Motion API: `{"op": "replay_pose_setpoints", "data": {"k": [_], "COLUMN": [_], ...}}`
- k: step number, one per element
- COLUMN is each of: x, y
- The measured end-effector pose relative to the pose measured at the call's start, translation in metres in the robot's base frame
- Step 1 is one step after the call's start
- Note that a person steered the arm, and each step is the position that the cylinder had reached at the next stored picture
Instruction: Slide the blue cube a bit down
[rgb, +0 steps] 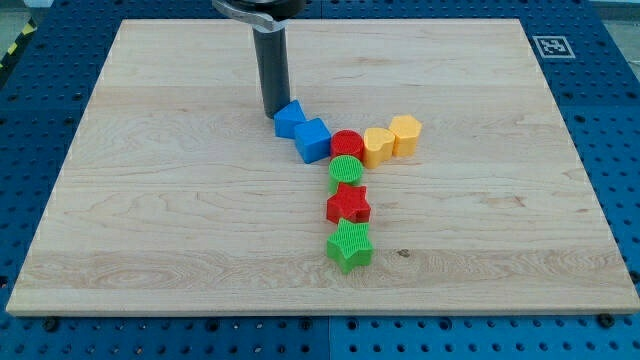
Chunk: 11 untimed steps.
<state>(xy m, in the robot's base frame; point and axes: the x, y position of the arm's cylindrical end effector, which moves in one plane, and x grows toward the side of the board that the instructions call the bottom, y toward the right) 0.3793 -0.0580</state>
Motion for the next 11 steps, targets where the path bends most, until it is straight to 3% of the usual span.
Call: {"op": "replay_pose_setpoints", "data": {"k": [3,5,8,11], "x": [-0.038,-0.005,0.041,0.076], "y": [-0.006,0.099,0.05,0.044]}}
